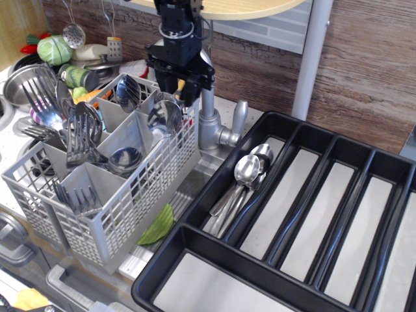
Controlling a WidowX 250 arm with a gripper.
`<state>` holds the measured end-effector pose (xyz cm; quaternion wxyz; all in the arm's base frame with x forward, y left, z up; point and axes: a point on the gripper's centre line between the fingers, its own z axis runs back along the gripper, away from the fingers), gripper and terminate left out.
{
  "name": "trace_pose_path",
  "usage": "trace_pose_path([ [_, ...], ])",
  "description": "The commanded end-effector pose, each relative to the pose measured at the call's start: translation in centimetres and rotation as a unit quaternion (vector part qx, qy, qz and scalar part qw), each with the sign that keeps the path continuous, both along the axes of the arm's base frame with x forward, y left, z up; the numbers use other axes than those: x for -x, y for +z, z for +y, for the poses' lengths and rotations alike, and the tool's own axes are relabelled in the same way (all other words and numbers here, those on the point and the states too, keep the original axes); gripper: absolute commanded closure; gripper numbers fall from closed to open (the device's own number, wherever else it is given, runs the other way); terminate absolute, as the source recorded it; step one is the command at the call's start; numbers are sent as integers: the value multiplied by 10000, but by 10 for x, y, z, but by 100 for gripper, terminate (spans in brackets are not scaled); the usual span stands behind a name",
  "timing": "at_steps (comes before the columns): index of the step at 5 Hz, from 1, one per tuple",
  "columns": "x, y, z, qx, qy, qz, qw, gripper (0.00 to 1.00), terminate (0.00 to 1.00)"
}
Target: Put small spoon from basket to tray
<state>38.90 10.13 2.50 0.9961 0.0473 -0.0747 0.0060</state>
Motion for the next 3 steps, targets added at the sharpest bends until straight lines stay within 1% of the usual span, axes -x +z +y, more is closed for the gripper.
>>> trace_pose_path([
  [1, -6, 54, -16, -330, 81, -329, 9989, 100, 0],
  [2, 1, 81, -27, -610, 231, -208, 9977, 100, 0],
  [3, 2, 110, -42, -942, 397, -186, 9946, 100, 0],
])
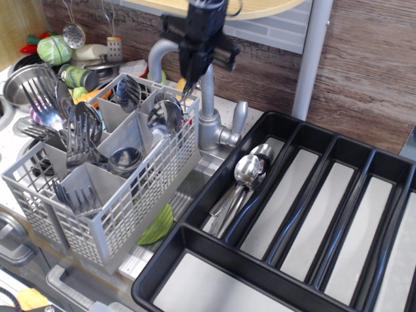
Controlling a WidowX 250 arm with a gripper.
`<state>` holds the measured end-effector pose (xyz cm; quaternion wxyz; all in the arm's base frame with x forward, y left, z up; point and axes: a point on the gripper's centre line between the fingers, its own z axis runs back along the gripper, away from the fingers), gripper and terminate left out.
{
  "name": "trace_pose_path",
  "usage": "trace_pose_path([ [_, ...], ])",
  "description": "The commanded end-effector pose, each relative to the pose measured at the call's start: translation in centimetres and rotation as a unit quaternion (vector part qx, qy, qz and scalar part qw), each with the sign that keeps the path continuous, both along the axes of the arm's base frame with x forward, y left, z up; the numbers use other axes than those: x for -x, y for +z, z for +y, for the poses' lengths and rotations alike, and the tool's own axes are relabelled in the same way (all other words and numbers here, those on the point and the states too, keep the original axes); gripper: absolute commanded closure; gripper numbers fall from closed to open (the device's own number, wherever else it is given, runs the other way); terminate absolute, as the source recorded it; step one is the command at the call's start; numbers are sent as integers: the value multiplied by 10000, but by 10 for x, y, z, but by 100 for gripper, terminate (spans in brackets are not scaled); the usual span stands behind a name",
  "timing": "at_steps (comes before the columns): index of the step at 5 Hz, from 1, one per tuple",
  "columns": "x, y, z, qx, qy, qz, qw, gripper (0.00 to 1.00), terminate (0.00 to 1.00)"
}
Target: Put small spoon from basket to tray
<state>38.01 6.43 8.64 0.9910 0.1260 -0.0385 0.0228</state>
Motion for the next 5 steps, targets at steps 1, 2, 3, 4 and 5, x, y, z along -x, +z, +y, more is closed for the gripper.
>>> trace_pose_path([
  [1, 0, 76, -17, -448, 223, -505, 9975, 100, 0],
  [2, 4, 99, -34, -359, 533, -344, 9973, 100, 0],
  [3, -2, 116, -54, 203, 955, -155, 9951, 100, 0],
  [4, -11, 115, -72, 818, 1298, -905, 9840, 100, 0],
  [5, -23, 114, -83, 1402, 1991, -937, 9654, 100, 0],
])
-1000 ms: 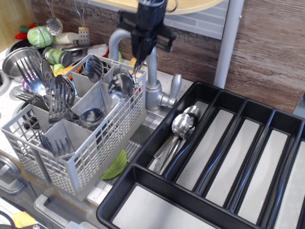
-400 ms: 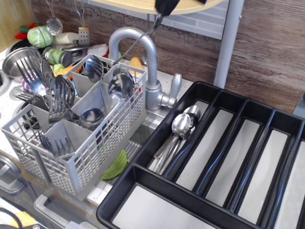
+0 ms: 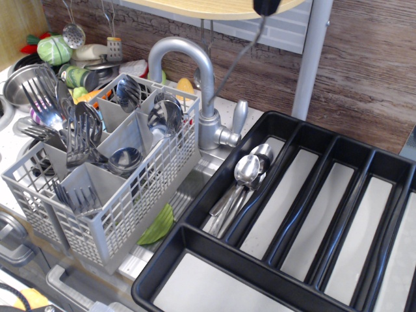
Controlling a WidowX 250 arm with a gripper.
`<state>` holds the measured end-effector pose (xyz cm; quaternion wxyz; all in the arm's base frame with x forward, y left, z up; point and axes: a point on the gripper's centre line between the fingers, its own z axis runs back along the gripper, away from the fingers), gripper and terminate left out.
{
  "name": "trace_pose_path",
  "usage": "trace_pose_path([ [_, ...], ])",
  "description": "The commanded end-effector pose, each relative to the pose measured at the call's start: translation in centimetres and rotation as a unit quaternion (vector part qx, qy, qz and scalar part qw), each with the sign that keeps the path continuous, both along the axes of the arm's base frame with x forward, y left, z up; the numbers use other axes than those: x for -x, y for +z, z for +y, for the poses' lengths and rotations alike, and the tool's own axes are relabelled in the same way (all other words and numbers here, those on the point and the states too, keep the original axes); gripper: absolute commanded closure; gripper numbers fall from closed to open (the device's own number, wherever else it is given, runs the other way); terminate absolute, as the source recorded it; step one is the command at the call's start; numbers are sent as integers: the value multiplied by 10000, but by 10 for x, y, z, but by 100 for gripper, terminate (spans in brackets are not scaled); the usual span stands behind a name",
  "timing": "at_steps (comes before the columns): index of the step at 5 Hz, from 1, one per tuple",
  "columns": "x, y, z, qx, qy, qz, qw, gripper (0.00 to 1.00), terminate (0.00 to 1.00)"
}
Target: Put small spoon from basket to tray
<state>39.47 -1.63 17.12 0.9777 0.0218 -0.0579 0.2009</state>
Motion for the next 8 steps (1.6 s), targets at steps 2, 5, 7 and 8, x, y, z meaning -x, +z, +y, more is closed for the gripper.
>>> trace_pose_path([
  [2, -8, 8, -16, 913, 1769, -115, 9799, 100, 0],
  [5, 26, -42, -10, 1011, 2517, 262, 9622, 100, 0],
  [7, 33, -69, -6, 1381, 2855, 478, 9472, 100, 0],
  [8, 34, -83, -2, 1462, 2834, 463, 9467, 100, 0],
])
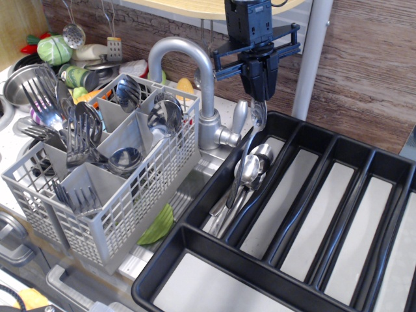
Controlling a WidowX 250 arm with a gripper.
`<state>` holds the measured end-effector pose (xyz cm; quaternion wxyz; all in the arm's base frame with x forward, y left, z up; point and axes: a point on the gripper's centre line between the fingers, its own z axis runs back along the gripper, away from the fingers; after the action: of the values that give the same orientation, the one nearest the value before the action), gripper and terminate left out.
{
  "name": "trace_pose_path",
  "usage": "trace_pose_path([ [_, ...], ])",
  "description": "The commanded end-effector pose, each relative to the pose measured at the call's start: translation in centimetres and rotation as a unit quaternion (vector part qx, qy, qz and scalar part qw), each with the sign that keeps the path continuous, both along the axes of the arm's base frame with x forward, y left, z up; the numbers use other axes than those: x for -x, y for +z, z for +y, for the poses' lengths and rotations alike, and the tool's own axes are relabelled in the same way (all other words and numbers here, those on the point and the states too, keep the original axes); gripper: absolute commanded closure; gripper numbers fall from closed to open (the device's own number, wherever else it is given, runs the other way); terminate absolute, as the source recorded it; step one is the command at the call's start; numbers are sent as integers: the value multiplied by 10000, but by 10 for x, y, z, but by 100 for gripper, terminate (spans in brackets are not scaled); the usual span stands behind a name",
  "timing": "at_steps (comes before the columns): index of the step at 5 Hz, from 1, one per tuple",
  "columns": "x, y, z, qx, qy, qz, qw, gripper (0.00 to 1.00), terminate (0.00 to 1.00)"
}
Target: Put small spoon from basket to tray
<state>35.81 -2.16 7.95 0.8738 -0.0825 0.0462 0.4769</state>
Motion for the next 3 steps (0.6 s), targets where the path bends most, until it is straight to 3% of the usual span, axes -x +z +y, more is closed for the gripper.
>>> trace_pose_path([
  [1, -4, -6, 6, 113, 33, -293, 9995, 100, 0],
  [2, -4, -18, 4, -122, -45, -703, 9974, 0, 0],
  [3, -4, -18, 4, -122, -45, -703, 9974, 0, 0],
])
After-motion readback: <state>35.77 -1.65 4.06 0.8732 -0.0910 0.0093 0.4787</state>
